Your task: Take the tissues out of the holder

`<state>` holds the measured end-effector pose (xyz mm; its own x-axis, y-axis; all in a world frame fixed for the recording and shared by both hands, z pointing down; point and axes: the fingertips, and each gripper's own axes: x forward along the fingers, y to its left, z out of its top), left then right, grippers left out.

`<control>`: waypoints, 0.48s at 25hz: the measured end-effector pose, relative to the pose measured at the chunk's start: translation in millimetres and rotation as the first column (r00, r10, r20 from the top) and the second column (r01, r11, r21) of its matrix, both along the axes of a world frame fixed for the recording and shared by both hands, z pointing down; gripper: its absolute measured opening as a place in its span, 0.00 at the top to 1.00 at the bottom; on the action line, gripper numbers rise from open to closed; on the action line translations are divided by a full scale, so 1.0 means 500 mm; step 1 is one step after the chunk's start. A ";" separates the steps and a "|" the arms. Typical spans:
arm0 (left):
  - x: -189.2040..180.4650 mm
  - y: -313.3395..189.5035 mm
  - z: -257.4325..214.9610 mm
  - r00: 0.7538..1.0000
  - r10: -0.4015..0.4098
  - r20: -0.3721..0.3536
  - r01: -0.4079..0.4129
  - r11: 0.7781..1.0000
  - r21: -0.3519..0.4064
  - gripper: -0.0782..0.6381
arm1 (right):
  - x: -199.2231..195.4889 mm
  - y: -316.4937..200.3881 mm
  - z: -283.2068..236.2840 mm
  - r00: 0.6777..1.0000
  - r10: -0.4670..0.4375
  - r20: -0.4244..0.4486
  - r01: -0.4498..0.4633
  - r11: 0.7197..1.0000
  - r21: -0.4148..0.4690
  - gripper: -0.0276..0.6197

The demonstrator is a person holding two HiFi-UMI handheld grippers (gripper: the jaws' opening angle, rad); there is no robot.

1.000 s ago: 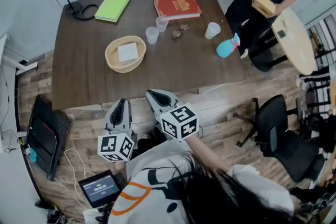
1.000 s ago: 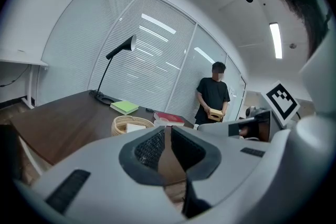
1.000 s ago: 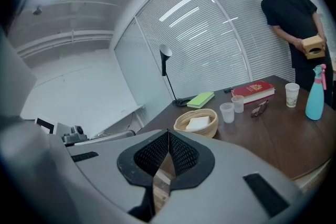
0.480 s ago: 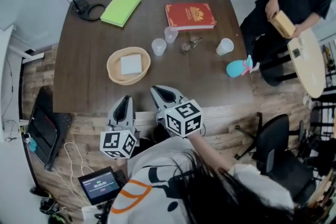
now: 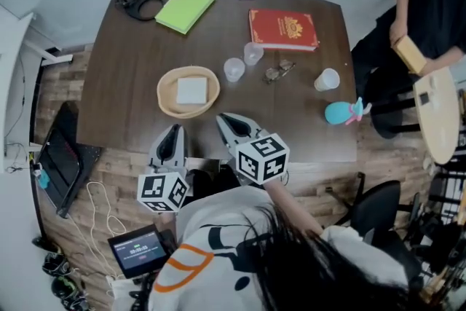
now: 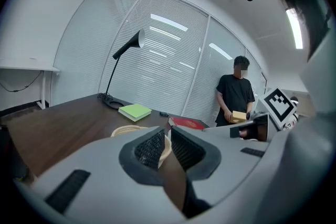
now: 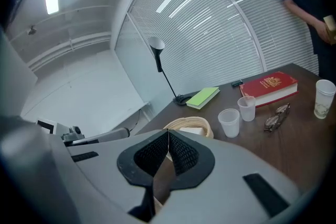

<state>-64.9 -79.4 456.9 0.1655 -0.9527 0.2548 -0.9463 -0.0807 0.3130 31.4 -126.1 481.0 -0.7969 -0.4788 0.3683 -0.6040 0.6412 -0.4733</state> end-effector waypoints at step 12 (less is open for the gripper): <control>-0.015 -0.030 0.008 0.999 0.046 0.009 -0.045 0.999 -0.020 0.84 | -0.020 -0.028 0.012 1.000 -0.009 -0.008 0.009 1.000 -0.010 0.94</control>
<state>-72.5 -94.2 460.8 0.2061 -0.9391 0.2751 -0.9448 -0.1177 0.3059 21.4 -140.1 486.8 -0.7979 -0.4681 0.3798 -0.6024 0.6418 -0.4745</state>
